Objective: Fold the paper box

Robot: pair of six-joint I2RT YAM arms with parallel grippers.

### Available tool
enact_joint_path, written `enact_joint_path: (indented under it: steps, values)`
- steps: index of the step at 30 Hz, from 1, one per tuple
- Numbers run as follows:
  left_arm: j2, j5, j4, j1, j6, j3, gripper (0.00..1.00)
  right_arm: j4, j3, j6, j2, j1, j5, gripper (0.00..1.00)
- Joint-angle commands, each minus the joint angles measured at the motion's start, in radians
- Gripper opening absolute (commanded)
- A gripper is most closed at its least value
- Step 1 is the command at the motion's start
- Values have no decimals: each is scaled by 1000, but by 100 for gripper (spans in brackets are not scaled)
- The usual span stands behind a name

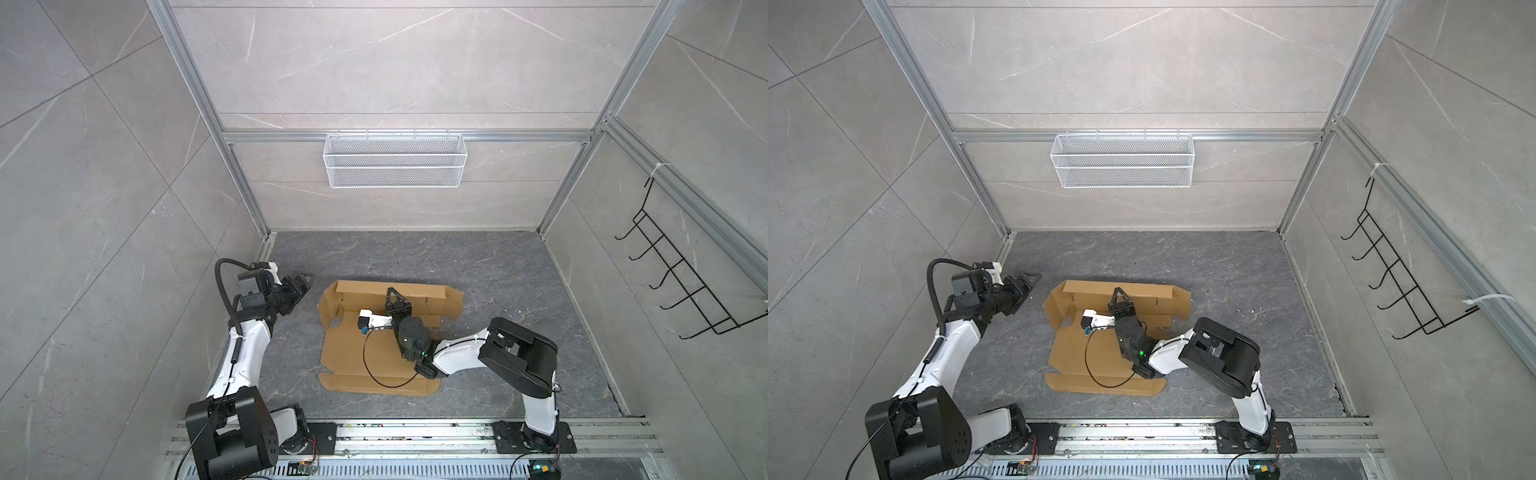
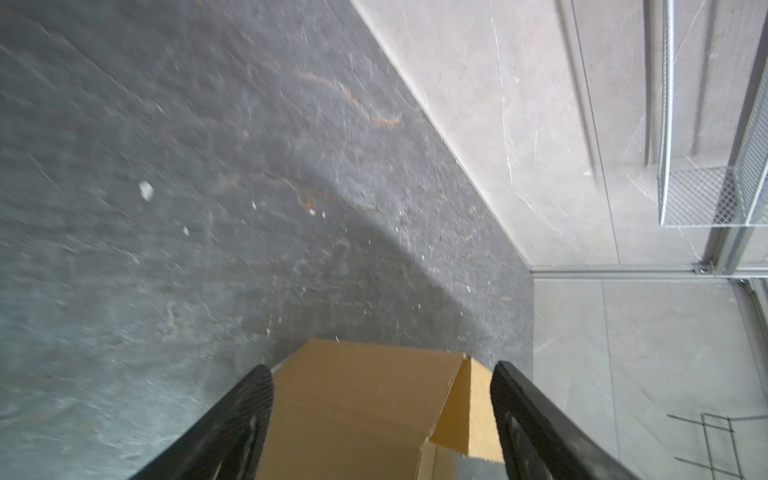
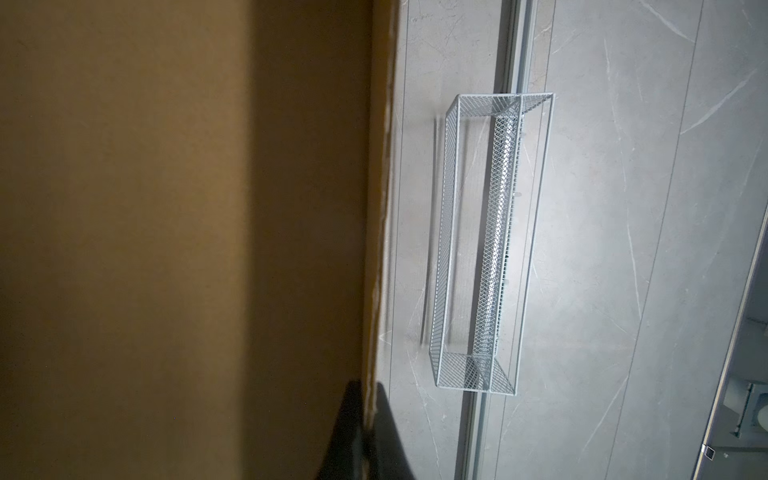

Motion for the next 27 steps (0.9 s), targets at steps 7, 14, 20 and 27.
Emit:
enact_joint_path:
  steps: [7,14,20,27]
  values:
    - [95,-139,-196,-90,226,61,82,-71,1,35,2,-5,-28,0]
    - [70,-148,-266,-147,339,34,83,-83,2,38,-14,-15,-33,0]
    - [34,-110,-279,-208,382,-1,83,-101,16,38,-20,-25,-39,0]
    - [57,-121,-275,-236,420,-9,82,-126,47,40,-20,-29,-50,0]
